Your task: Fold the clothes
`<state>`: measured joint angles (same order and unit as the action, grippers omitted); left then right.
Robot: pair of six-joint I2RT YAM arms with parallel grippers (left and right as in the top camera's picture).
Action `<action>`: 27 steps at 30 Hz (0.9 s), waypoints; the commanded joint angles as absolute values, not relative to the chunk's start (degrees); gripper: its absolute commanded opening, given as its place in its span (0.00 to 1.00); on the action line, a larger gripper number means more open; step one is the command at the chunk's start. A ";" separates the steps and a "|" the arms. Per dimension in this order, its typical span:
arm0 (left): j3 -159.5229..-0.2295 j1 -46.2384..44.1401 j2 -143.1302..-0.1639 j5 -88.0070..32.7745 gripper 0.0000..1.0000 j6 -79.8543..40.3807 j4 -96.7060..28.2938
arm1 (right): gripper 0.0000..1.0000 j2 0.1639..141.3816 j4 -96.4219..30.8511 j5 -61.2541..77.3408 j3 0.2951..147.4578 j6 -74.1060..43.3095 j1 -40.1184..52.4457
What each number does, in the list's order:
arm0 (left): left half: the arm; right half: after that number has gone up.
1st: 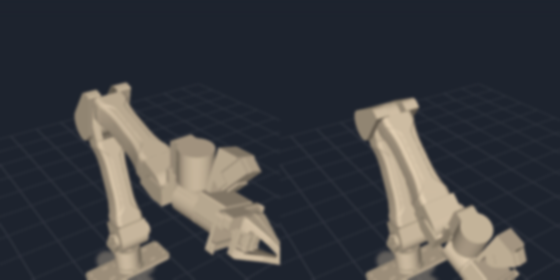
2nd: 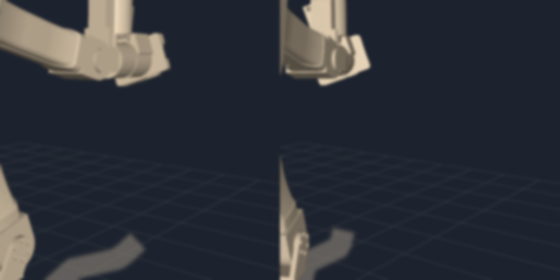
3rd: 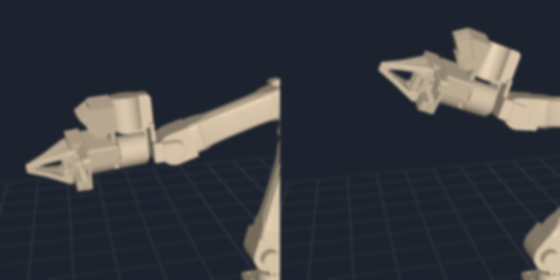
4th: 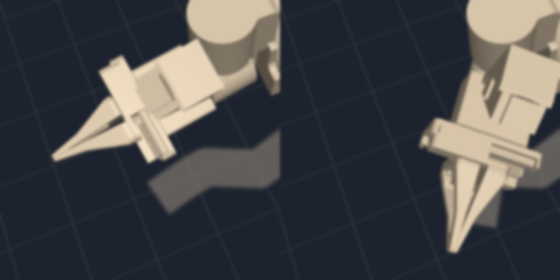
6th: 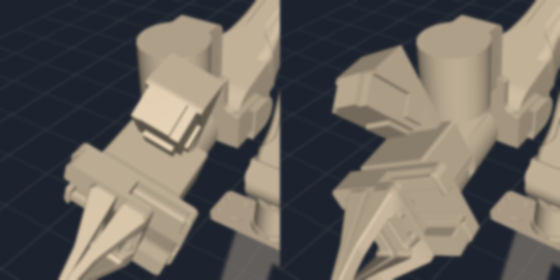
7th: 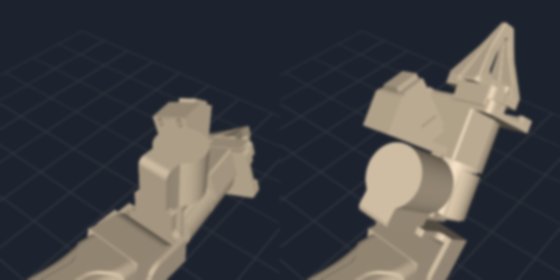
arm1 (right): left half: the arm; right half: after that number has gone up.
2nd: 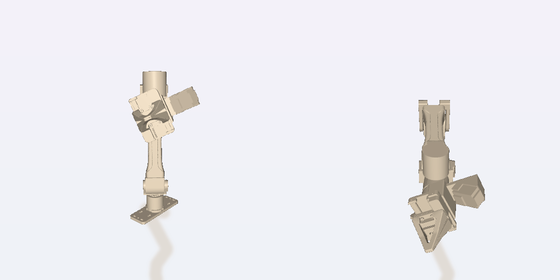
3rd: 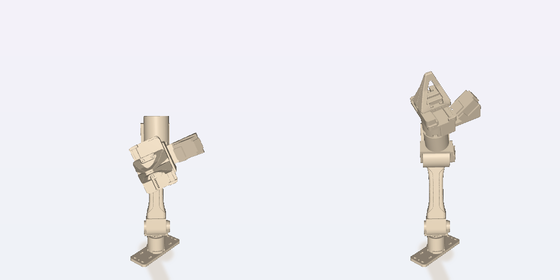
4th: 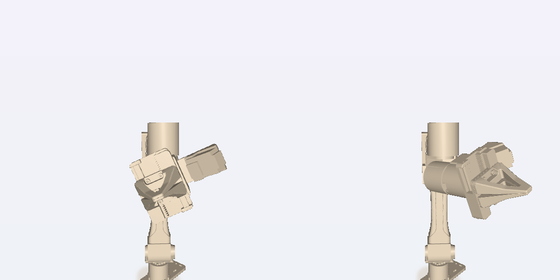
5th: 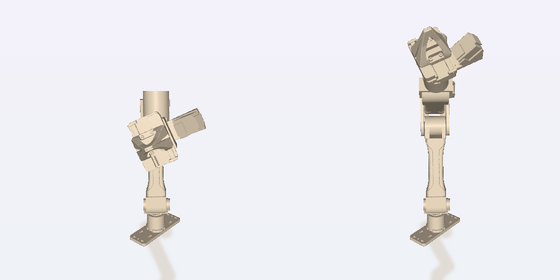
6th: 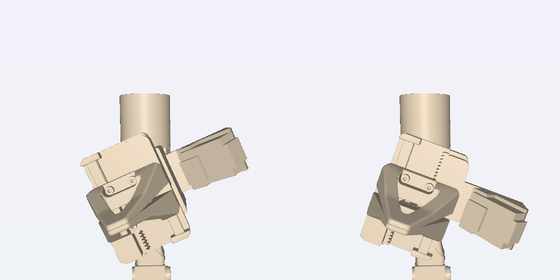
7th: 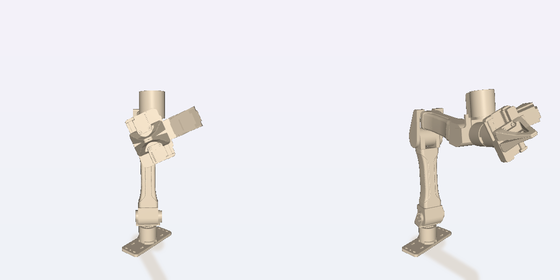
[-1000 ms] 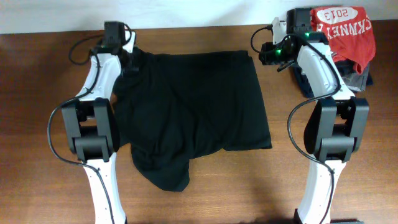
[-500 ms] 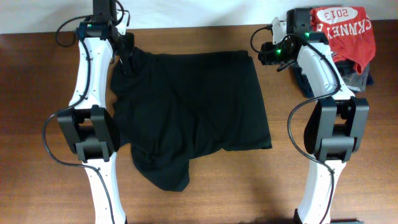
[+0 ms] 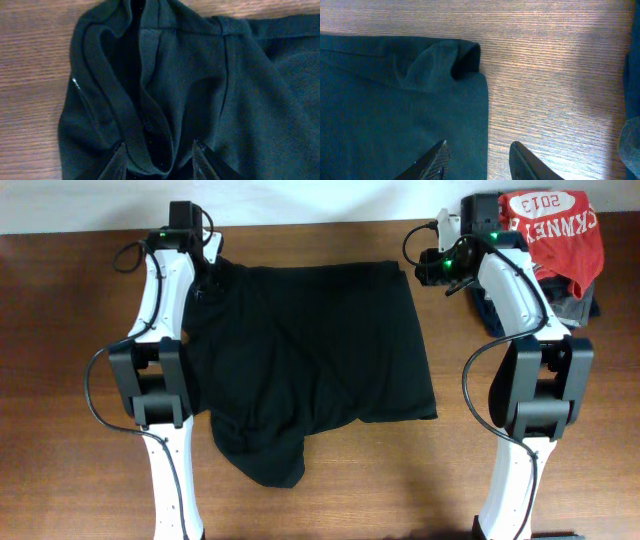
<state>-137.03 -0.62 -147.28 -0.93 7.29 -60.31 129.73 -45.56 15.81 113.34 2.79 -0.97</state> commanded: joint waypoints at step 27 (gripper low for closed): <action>-141.80 -0.73 -152.03 3.46 0.18 6.92 -61.39 | 0.44 130.45 -45.60 16.03 113.89 2.76 -0.71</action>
